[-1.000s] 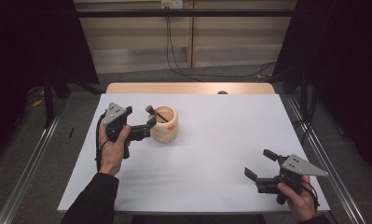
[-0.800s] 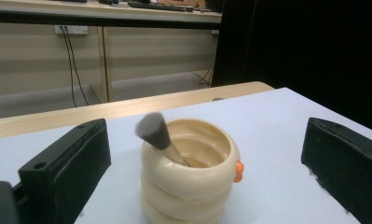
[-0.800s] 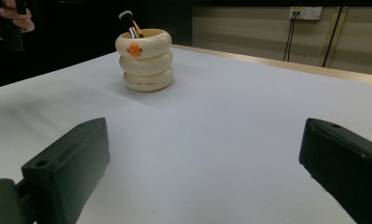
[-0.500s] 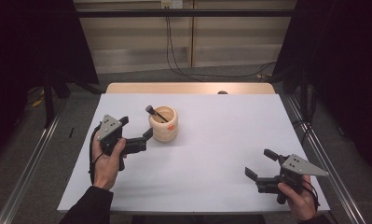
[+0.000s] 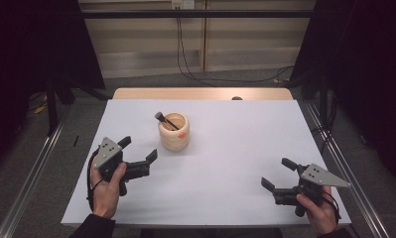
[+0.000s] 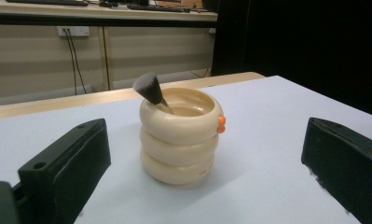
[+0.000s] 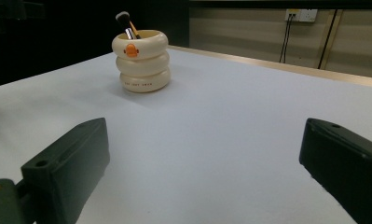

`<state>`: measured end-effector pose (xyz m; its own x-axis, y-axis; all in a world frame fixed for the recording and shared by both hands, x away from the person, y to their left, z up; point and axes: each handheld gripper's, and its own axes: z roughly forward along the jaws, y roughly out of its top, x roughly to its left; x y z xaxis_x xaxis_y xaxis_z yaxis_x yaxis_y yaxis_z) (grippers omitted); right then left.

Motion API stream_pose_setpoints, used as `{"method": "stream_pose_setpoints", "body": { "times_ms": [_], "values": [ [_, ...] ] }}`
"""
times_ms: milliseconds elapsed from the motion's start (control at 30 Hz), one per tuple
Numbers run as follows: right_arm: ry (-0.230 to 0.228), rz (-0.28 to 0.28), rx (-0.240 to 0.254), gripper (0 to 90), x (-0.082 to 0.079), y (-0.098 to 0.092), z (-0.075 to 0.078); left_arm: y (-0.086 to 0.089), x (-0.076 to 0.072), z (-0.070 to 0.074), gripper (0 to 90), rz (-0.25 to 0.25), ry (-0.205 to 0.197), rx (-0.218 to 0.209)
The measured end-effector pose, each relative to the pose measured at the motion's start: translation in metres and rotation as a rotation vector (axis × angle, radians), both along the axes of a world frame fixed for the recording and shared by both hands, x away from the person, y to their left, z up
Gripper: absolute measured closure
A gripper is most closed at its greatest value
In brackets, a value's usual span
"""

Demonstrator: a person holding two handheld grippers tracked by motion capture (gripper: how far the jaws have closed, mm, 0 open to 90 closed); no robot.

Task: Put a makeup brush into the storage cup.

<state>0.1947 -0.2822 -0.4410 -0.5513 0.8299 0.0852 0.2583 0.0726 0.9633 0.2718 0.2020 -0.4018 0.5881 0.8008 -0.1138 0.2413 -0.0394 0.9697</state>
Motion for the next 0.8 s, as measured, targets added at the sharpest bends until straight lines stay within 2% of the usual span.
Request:
{"method": "stream_pose_setpoints", "body": {
  "times_ms": [67, 100, 133, 233, 300, 433, 633, 800],
  "values": [
    [-0.003, 0.003, -0.006, 1.2, 0.000, -0.001, 0.000, 0.001, -0.006, -0.002, 0.7, -0.018, -0.016, 0.036],
    [0.002, -0.003, 0.004, 1.2, -0.001, -0.001, 0.000, 0.002, -0.009, -0.003, 0.8, -0.020, -0.019, 0.035],
    [-0.003, -0.011, 0.005, 1.2, -0.001, -0.001, 0.000, 0.002, -0.012, -0.004, 0.7, -0.018, -0.014, 0.011],
    [-0.007, -0.011, -0.005, 1.1, -0.001, -0.004, 0.000, 0.005, -0.020, -0.010, 0.9, -0.001, -0.017, 0.024],
    [-0.005, -0.016, 0.001, 1.1, -0.001, -0.004, 0.001, 0.006, -0.024, -0.015, 0.8, -0.005, 0.000, 0.005],
    [-0.011, -0.014, -0.006, 1.1, -0.001, -0.005, 0.001, 0.009, -0.030, -0.020, 0.8, 0.000, 0.002, 0.008],
    [-0.004, -0.024, 0.006, 1.1, -0.002, -0.006, 0.001, 0.010, -0.037, -0.021, 0.9, 0.014, 0.010, -0.014],
    [-0.014, -0.018, 0.001, 1.1, -0.003, -0.007, 0.002, 0.009, -0.042, -0.025, 0.7, 0.015, -0.008, -0.002]
  ]
}}
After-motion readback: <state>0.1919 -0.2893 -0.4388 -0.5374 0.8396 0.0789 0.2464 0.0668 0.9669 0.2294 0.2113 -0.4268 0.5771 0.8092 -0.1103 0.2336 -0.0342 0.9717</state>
